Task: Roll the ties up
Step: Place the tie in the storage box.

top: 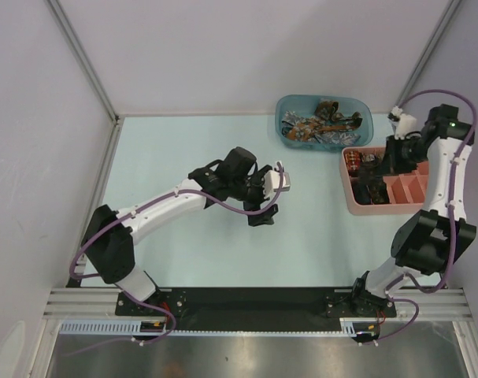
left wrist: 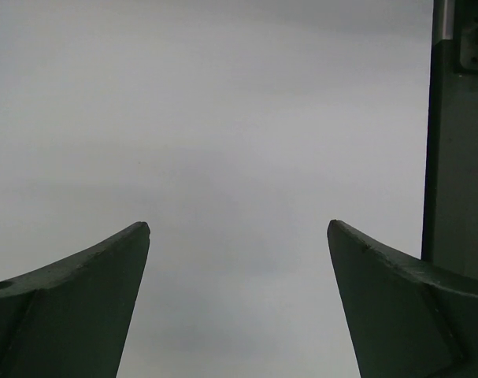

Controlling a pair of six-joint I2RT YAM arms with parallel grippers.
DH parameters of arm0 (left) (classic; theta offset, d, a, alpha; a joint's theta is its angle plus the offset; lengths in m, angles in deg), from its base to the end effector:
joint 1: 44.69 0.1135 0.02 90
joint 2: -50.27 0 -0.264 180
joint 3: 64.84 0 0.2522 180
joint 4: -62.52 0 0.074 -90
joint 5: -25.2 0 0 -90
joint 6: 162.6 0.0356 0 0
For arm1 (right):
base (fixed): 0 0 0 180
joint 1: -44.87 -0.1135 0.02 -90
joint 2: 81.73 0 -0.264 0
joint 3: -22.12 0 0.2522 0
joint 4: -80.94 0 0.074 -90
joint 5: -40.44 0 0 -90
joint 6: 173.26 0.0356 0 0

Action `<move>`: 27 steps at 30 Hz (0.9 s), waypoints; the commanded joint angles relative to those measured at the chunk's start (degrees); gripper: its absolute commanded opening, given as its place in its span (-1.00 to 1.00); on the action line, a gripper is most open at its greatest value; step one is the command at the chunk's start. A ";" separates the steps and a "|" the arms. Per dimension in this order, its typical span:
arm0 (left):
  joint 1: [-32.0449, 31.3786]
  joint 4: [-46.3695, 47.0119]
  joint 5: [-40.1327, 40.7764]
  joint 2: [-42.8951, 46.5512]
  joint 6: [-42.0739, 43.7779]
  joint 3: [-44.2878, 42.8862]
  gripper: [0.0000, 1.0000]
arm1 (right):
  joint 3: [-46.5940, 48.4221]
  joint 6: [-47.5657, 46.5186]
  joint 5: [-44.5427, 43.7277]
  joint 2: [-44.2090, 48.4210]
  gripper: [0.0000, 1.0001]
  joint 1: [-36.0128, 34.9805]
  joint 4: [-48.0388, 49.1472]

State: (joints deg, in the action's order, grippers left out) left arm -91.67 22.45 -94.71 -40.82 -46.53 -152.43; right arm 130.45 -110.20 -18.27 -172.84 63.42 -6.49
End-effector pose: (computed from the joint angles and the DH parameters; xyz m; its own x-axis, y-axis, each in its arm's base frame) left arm 0.2277 -0.2700 0.2898 -0.0356 0.5965 -0.8019 0.9973 0.0725 0.0097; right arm 0.2916 -0.0783 0.3539 -0.8429 -0.1255 -0.5232 -0.3104 0.9077 0.2823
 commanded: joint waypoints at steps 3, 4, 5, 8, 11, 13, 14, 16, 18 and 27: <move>0.49 -1.29 -0.14 3.46 -1.54 1.49 0.99 | 11.23 -9.36 -11.77 -6.35 -1.00 9.21 -7.19; 0.57 -1.38 -0.50 3.55 -1.54 2.01 0.99 | 12.21 -9.71 -13.60 -8.62 -1.00 9.84 -7.63; 0.75 -1.21 -0.85 3.64 -1.63 2.36 0.99 | 13.27 -10.41 -14.67 -9.60 -1.00 10.37 -7.72; 1.28 -0.68 -2.60 3.90 -2.95 3.59 0.99 | 16.70 -10.42 -17.22 -13.73 -1.00 11.69 -7.98; 1.89 -0.50 -3.57 3.81 -2.95 4.56 0.99 | 19.51 -9.19 -18.28 -17.95 -1.00 11.60 -8.59; 2.68 -0.50 -4.45 3.64 -2.95 4.83 0.99 | 21.09 -8.66 -20.03 -19.80 -1.00 11.08 -9.03; 2.95 -0.50 -5.06 3.55 -2.95 4.91 0.99 | 21.36 -8.48 -20.21 -21.20 -1.00 10.99 -9.04; 4.00 -0.24 -6.29 3.20 -3.12 5.27 0.99 | 20.41 -7.69 -21.18 -22.00 -1.00 9.94 -8.42; 4.70 0.11 -6.82 2.85 -3.21 5.79 0.99 | 18.47 -6.82 -22.66 -21.83 -1.00 8.88 -6.76; 6.11 0.55 -8.93 2.76 -3.83 6.06 0.99 | 9.94 -4.09 -31.10 -23.49 -1.00 5.54 0.71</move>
State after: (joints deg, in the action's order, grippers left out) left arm -86.23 21.62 -100.38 -39.57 -49.22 -146.35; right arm 141.64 -116.43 -44.74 -195.40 68.90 -7.52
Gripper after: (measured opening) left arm 0.994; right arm 0.047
